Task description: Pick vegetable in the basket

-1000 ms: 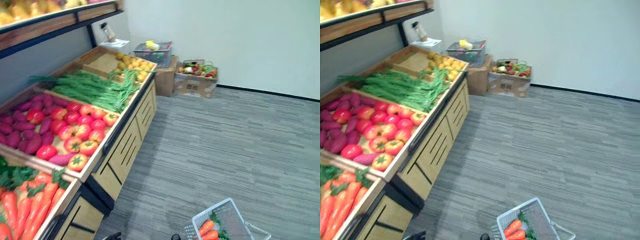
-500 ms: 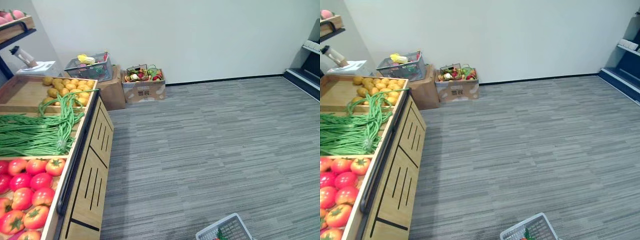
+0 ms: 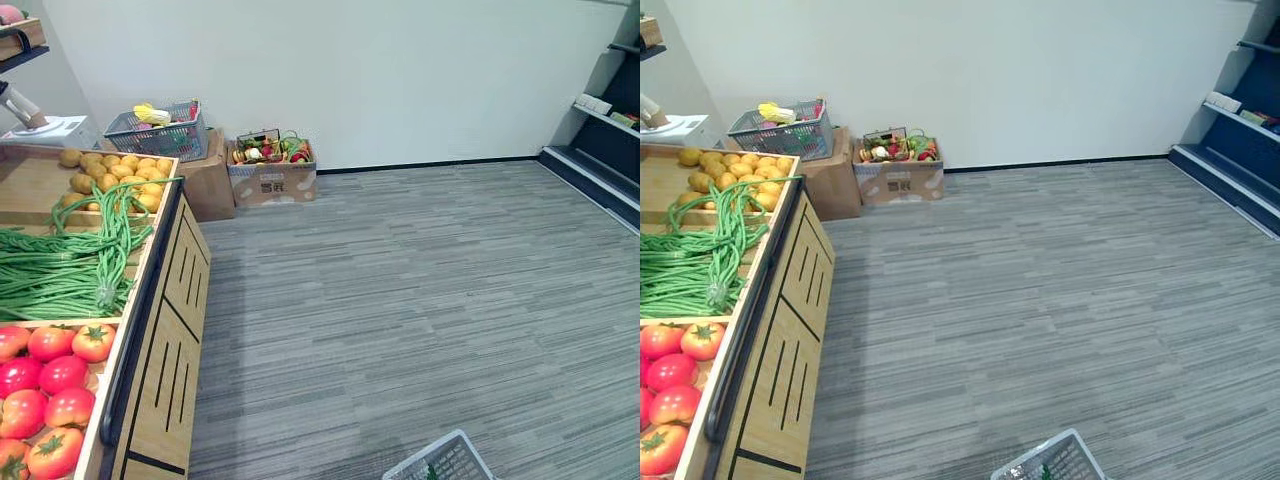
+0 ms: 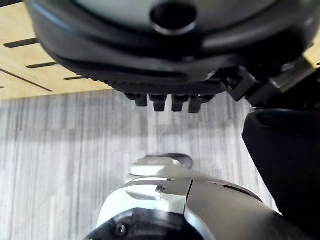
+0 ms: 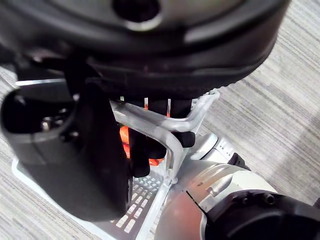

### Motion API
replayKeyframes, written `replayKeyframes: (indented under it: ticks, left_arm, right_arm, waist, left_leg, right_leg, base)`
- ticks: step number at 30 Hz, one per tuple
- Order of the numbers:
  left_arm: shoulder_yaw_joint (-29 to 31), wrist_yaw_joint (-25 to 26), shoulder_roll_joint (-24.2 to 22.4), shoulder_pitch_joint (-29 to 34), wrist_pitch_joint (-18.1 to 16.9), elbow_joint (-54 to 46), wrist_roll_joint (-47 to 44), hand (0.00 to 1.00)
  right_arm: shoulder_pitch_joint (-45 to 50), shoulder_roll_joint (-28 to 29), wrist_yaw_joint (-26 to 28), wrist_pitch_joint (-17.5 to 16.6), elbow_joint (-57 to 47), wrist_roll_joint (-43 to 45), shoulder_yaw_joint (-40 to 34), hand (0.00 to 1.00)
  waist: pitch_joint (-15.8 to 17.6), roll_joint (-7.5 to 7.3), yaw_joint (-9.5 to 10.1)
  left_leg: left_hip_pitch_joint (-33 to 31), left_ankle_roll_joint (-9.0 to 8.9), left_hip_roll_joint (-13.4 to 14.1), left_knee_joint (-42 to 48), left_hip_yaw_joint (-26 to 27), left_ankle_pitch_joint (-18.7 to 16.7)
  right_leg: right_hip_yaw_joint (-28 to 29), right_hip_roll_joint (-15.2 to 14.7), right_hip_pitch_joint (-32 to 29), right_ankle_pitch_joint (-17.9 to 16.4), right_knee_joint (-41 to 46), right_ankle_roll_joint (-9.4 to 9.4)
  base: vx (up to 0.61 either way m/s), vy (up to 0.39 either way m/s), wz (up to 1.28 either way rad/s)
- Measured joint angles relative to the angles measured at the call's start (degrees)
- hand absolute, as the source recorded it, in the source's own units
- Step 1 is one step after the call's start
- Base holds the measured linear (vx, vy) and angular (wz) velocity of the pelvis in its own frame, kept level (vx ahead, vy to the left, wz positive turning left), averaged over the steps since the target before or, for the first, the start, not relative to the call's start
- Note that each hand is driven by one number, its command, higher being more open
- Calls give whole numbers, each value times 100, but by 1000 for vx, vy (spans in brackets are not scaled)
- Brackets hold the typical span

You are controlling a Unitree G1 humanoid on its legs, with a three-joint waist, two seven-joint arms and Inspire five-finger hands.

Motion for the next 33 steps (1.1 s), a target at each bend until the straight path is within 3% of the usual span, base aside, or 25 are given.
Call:
replayKeyframes:
  ticks: [12,17,19,22,25,26,27,29,30,31,33]
  left_arm:
    - [-74,68,11,36,68,15,-3,100]
    - [-72,9,7,57,-102,24,-68,100]
    - [-70,-26,-5,80,-242,14,-67,100]
    - [-95,-102,-46,113,-348,-50,-123,100]
    - [-98,-143,-46,153,-345,-53,-102,100]
    - [-100,-175,-25,173,-339,-68,-94,100]
    - [-99,-214,6,183,-338,-121,-96,100]
    - [-79,-237,16,195,-304,-114,-104,100]
    - [-53,-236,20,201,-289,-113,-106,100]
    - [-10,-234,20,219,-294,-107,-112,100]
    - [74,-246,7,210,-303,-107,-121,100]
  right_arm:
    - [3,-20,-213,17,-52,-3,290,0]
    - [3,-19,-212,15,21,-5,142,0]
    - [22,8,-213,21,24,-6,-32,0]
    - [6,19,-247,45,-33,130,-207,0]
    - [-25,28,-298,26,-127,271,-211,0]
    - [3,33,-343,24,-126,279,-221,0]
    - [23,80,-347,12,-118,297,-275,0]
    - [38,148,-339,9,-87,340,-433,0]
    - [66,188,-338,2,-88,350,-438,0]
    - [145,241,-337,-39,-89,382,-443,0]
    - [154,234,-298,-23,-64,379,-453,0]
  waist:
    - [-129,-20,14]
    - [-118,4,37]
    - [-109,19,68]
    - [19,108,110]
    - [136,136,79]
    - [150,110,20]
    - [169,53,11]
    - [171,43,11]
    - [167,31,9]
    - [157,21,-14]
    - [176,75,-20]
  left_leg:
    - [134,-52,1,-181,-40,21]
    - [136,-52,11,-122,-59,21]
    - [134,-52,28,-82,-65,16]
    - [232,-7,55,122,-56,-124]
    - [414,12,98,199,-15,-199]
    - [478,18,120,195,-54,-201]
    - [509,-10,131,196,-66,-225]
    - [496,-92,266,262,-81,-337]
    - [458,-184,344,322,-117,-405]
    - [448,-321,474,383,-197,-474]
    - [551,-516,687,254,-262,-451]
  right_leg:
    - [-286,12,71,85,15,49]
    - [-322,14,87,84,-7,47]
    - [-457,-9,99,-54,26,-41]
    - [-791,-165,-617,-838,1979,235]
    - [-993,-297,-1017,-932,3118,265]
    - [-1063,-372,-1018,-1091,3269,154]
    - [-1048,-448,-1009,-1142,3167,76]
    - [-860,-429,-994,-1074,2511,164]
    - [-721,-406,-985,-950,2102,280]
    - [-795,-290,-884,-587,1917,278]
    - [-950,-92,-810,-728,1965,34]
  base:
    - [-9,-1,1]
    - [-45,-5,2]
    - [-47,-19,4]
    - [-17,-6,0]
    - [-24,-11,-7]
    - [5,-34,11]
    - [-12,-50,11]
    - [16,-128,-2]
    - [83,-210,8]
    - [177,-275,15]
    - [218,-284,22]
